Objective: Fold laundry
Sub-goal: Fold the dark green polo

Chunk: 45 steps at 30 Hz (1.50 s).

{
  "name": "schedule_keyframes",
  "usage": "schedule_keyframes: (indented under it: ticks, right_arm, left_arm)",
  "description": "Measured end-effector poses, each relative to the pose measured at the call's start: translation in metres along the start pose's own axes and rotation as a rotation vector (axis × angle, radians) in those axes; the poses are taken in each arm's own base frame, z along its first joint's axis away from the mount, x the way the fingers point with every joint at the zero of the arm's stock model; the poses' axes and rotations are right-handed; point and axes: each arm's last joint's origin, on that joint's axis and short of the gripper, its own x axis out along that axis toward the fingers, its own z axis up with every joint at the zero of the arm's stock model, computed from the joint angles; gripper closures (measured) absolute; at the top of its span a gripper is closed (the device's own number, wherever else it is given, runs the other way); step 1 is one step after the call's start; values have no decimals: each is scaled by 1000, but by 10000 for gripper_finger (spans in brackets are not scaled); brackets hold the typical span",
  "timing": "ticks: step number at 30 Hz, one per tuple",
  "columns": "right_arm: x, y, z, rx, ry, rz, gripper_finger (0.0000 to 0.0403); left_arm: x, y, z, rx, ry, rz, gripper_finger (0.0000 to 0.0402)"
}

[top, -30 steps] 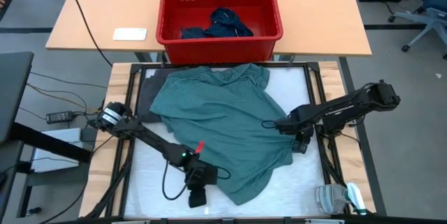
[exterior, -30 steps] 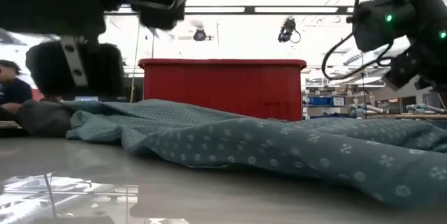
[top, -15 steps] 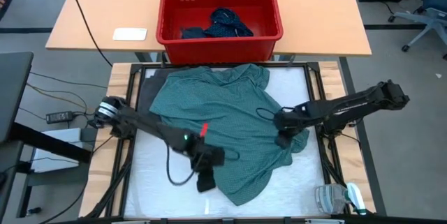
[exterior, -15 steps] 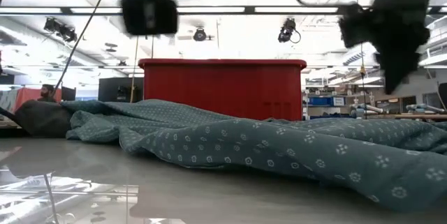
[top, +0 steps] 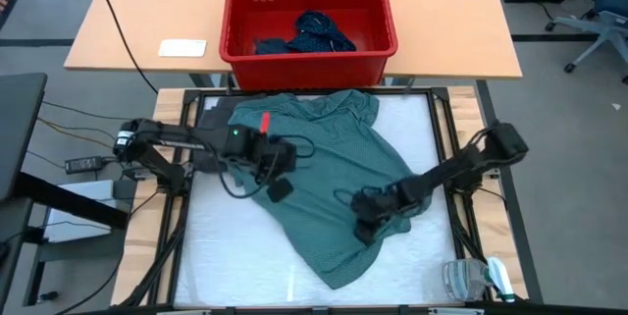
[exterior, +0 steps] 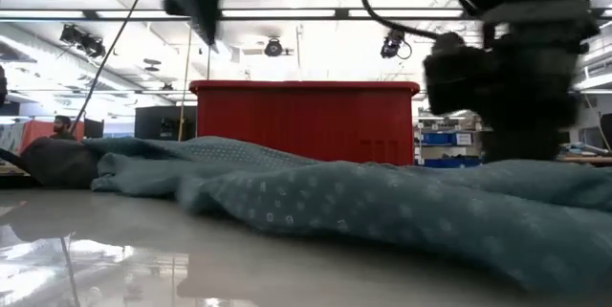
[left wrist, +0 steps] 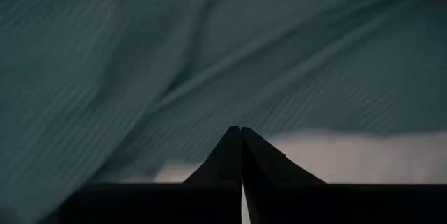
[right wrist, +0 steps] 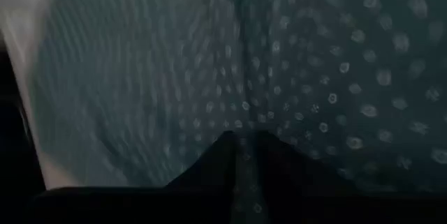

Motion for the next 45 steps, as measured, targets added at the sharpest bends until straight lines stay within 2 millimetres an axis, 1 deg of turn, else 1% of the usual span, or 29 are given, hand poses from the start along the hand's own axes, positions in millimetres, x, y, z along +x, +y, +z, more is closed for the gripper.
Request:
schedule_keyframes:
  ticks: [3,6,8,11,14,19,21,24,27,30,32,35,37,39,43,45]
  right_arm:
    - [3,7,-27,-42,218,17,351]
    - [-10,15,-56,-69,360,10,374]
    - [-22,23,-66,-72,389,30,388]
    - [-43,30,-72,-44,354,47,396]
    - [-59,30,-66,18,256,40,391]
    - [-80,29,-43,151,-39,49,368]
    - [-85,28,-33,198,-157,49,366]
    - [-87,25,-20,274,-282,52,367]
    - [-85,26,-13,331,-353,73,368]
    - [-81,28,-12,381,-392,82,368]
    - [-77,30,-12,413,-399,93,368]
    - [-69,30,-11,466,-390,99,368]
    - [-63,28,-10,496,-368,85,368]
    - [-56,26,-8,524,-342,80,368]
    - [-42,16,-6,544,-312,-2,368]
    - [-34,9,-8,570,-271,-73,369]
  left_arm:
    - [0,10,-4,-4,70,65,399]
    - [0,16,-8,36,117,124,399]
    - [0,19,-6,71,106,140,399]
    - [2,28,3,107,82,148,399]
    - [4,41,16,127,53,141,399]
    - [9,65,33,147,45,74,399]
    - [15,76,34,152,63,86,399]
    - [30,100,30,136,83,103,399]
    - [51,135,18,48,118,132,399]
    - [76,170,3,-71,130,127,399]
    - [90,190,-10,-138,167,129,399]
    - [112,212,-21,-221,157,106,399]
    - [125,222,-33,-261,187,109,399]
    - [136,234,-39,-310,167,117,399]
    - [148,255,-56,-427,167,128,399]
    - [148,266,-62,-478,162,136,399]
